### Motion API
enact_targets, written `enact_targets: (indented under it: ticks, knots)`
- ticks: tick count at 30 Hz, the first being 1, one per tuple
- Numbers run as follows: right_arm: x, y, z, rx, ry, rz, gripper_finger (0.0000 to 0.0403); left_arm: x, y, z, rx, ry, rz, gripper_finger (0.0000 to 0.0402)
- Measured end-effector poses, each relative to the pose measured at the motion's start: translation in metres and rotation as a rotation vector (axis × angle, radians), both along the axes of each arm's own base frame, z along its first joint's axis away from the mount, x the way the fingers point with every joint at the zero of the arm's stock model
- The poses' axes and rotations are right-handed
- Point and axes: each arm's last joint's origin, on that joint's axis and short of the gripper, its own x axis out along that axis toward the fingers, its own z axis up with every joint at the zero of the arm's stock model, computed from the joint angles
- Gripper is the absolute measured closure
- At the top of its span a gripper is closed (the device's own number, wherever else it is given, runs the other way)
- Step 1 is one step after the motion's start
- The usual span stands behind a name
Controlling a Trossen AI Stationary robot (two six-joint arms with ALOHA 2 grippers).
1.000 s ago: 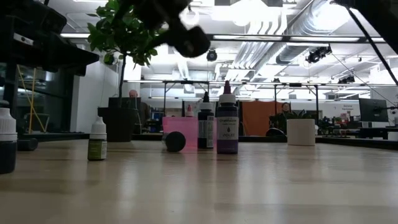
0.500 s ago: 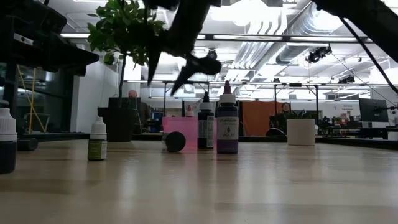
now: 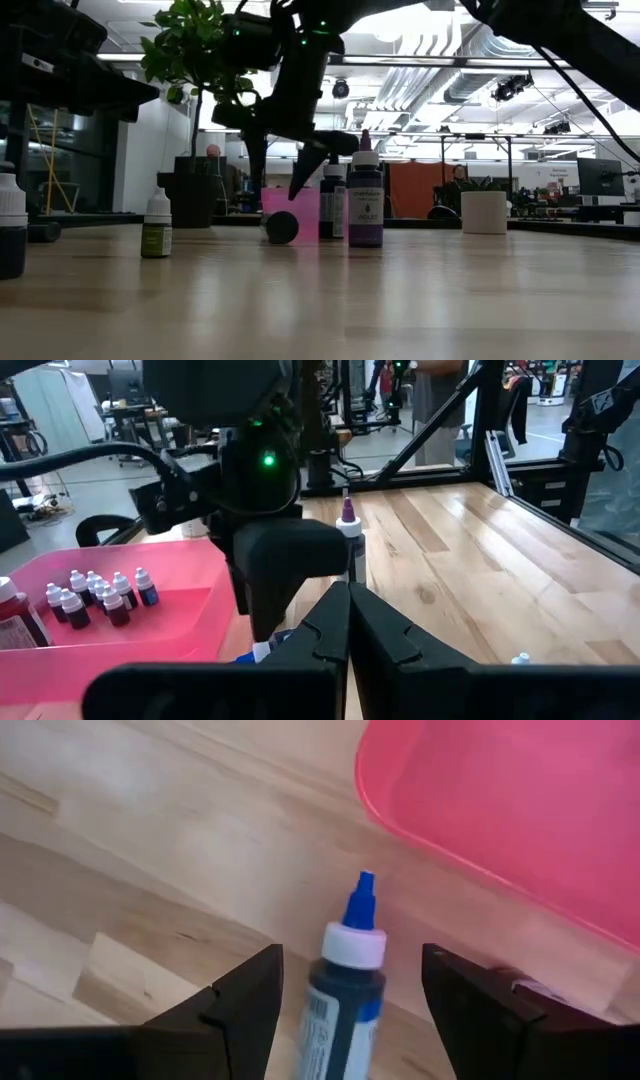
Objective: Pick & Place food coloring
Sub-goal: Put the black food coloring bottle into the pink bin
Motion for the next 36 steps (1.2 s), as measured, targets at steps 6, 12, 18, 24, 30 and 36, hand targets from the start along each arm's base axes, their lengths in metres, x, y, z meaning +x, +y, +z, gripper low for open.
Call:
enact_targets:
  ticks: [6, 12, 18, 24, 30, 36]
  knots:
    - [-0.002, -0.001, -0.002, 0.000, 0.028, -0.002, 0.0176, 0.000, 0.000, 0.000, 0.000, 0.000, 0.000, 0.0401]
    - [-0.004, -0.002, -0.004, -0.011, 0.049, -0.008, 0.0176, 0.000, 0.000, 0.000, 0.000, 0.000, 0.000, 0.0401]
    - [0.000, 0.001, -0.016, 0.003, 0.062, -0.017, 0.0176, 0.000, 0.000, 0.000, 0.000, 0.000, 0.000, 0.0401]
    - [0.002, 0.001, -0.018, -0.004, 0.051, -0.029, 0.0176, 0.000, 0.000, 0.000, 0.000, 0.000, 0.000, 0.0401]
    - [0.005, 0.012, -0.015, 0.003, 0.018, -0.018, 0.0176, 0.000, 0.000, 0.000, 0.000, 0.000, 0.001, 0.0401]
    - [0.005, 0.018, -0.015, 0.005, 0.021, -0.010, 0.0176, 0.000, 0.000, 0.000, 0.000, 0.000, 0.000, 0.0401]
